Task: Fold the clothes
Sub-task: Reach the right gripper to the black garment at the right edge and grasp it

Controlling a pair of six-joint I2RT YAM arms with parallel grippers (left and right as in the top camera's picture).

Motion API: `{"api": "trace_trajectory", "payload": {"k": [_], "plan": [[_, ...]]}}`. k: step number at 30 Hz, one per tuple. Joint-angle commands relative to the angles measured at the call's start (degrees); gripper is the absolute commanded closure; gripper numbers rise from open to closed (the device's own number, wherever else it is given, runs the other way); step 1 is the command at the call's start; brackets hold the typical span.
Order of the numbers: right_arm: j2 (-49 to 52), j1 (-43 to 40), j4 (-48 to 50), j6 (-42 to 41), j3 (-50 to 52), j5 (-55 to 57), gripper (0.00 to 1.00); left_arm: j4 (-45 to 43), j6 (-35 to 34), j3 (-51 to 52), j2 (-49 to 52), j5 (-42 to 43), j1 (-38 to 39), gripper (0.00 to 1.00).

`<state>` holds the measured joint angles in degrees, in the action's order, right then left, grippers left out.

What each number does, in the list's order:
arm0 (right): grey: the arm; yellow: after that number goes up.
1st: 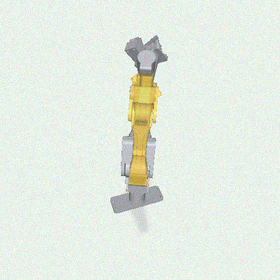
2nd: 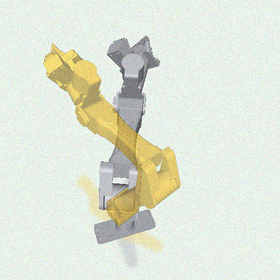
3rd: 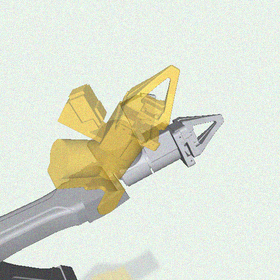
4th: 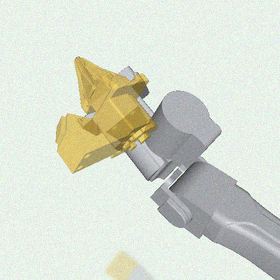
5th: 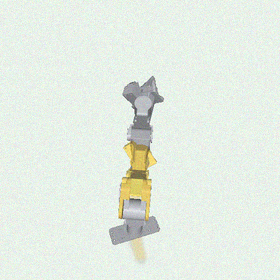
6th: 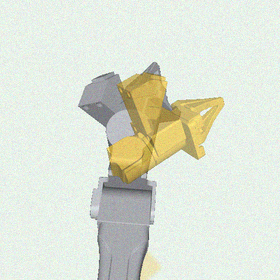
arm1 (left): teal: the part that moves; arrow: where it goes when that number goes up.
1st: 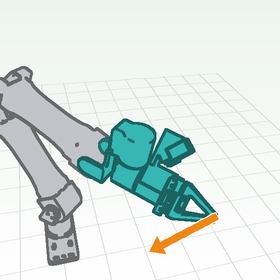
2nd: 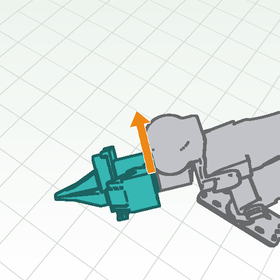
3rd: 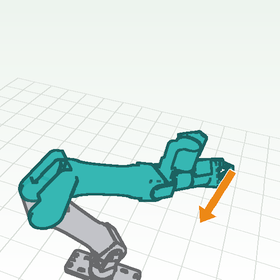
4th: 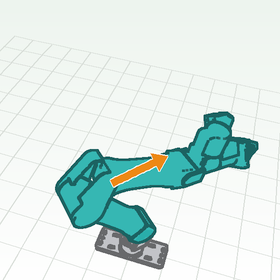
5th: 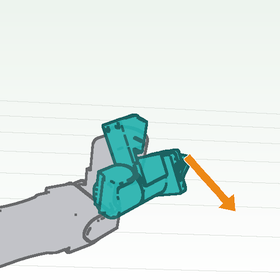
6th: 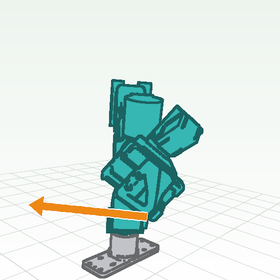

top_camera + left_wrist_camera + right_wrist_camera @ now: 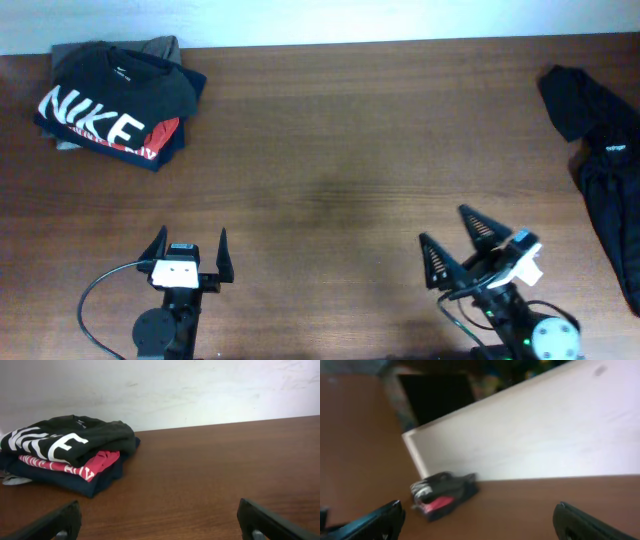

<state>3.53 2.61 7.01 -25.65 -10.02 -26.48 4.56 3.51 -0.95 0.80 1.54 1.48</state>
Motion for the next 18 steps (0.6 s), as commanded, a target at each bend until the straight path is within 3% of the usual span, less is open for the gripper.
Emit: {"api": "trace_trajectory", "payload": {"k": [1,4,8,12,18], "plan": [[6.29,0.33,-4.13,11.34,-9.6,14.32,0.01,-0.04,0.9,0.44,-0.39,0.81,-0.26,0.01],[15.74,0.31,-9.09,17.42,-17.46,27.78,0.01,-0.04,0.9,0.44,-0.39,0.79,-0.26,0.01],[31.93,-0.17,-12.33,18.16,-27.3,44.85,0.01,-0.04,0.9,0.44,-0.39,0.81,-0.26,0.01],[49.11,-4.31,-14.27,18.18,-38.36,46.49,0.01,-0.04,0.9,0.44,-0.39,0.79,-0.26,0.01],[74.84,-14.16,-28.96,18.18,-60.48,46.49,0.01,-0.04,0.9,0.44,-0.39,0.79,-0.26,0.01]]}}
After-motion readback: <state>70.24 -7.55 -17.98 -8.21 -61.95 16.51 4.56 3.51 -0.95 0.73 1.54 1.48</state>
